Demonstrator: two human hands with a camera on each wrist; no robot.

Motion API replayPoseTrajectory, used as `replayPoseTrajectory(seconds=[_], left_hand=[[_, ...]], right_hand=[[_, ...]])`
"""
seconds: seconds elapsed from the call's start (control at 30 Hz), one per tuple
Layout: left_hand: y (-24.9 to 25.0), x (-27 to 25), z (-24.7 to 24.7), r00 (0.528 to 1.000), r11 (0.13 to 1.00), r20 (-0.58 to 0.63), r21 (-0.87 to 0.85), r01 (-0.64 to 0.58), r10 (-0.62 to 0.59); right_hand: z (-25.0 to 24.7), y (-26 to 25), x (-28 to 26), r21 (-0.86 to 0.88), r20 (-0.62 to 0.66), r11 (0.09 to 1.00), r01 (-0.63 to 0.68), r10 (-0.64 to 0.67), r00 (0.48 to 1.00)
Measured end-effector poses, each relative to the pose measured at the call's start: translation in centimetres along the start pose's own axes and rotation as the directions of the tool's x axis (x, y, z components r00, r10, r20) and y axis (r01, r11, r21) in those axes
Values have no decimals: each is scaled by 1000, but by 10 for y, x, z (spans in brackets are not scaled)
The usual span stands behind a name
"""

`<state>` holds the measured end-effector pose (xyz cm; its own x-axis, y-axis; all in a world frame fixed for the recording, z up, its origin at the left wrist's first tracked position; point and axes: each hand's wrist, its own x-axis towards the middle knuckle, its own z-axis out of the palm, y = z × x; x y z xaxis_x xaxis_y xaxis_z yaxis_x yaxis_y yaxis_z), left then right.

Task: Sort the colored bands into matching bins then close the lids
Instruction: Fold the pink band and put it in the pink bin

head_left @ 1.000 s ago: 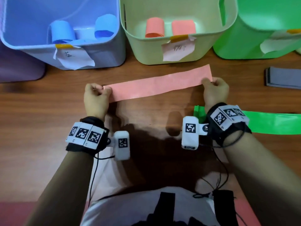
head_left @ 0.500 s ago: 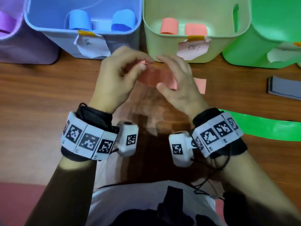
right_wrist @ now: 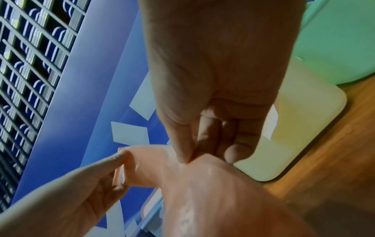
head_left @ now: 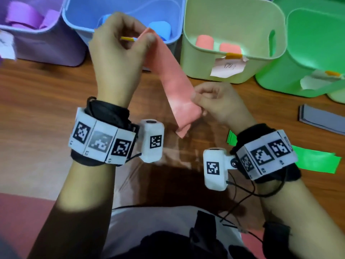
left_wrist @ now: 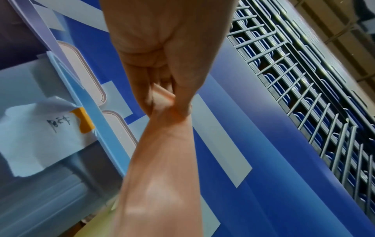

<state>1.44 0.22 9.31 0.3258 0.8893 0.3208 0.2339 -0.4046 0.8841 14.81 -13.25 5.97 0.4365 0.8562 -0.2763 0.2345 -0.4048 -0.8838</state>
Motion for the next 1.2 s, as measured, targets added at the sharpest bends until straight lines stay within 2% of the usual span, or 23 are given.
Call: replayPoseTrajectory(seconds=[0.17, 0.3, 0.47, 0.57, 0.63, 0.83, 0.9, 0.97, 1.03, 1.1, 1.13, 1.17, 1.2], left_hand=[[15, -12, -6, 984, 999, 173, -41, -34, 41], [17, -28, -4, 975, 992, 215, -122, -33, 59], [15, -46, 5, 952, 989, 280, -119, -92, 123], [15, -52, 10, 950, 980, 245, -85, -178, 194], [14, -56, 13, 927, 965, 271, -45, -259, 261], [4, -61, 14, 796, 889, 447, 4, -457, 408], [3, -60, 13, 779, 877, 452, -17, -479, 434], [7, -57, 12, 810, 900, 415, -58, -432, 415], [13, -51, 10, 879, 934, 318, -146, -325, 355], [18, -43, 11, 947, 960, 225, -213, -181, 229], [19, -38, 12, 965, 972, 227, -220, -80, 131], [19, -33, 13, 960, 976, 280, -215, 43, 19], [19, -29, 14, 925, 963, 372, -211, 167, -79]], right_hand=[[3, -14, -2, 137, -79, 991, -2, 13, 997], [3, -18, 0, 124, -143, 992, -26, 44, 989], [5, -23, -2, 416, -134, 909, -33, 97, 986], [7, -26, -6, 421, -128, 907, -15, 75, 989], [7, -27, -10, 444, -109, 896, -22, 78, 991], [2, -28, -14, 554, -105, 830, -66, 148, 983], [2, -29, -14, 547, -99, 834, -73, 151, 984], [1, -30, -13, 560, -118, 825, -78, 173, 978], [-2, -33, -10, 554, -147, 831, -49, 156, 977], [-6, -39, -8, 550, -170, 835, -5, 117, 978], [-8, -43, -7, 555, -180, 832, 18, 99, 979], [-10, -47, -6, 560, -187, 827, 41, 78, 979], [-12, -51, -5, 566, -190, 822, 66, 51, 981]])
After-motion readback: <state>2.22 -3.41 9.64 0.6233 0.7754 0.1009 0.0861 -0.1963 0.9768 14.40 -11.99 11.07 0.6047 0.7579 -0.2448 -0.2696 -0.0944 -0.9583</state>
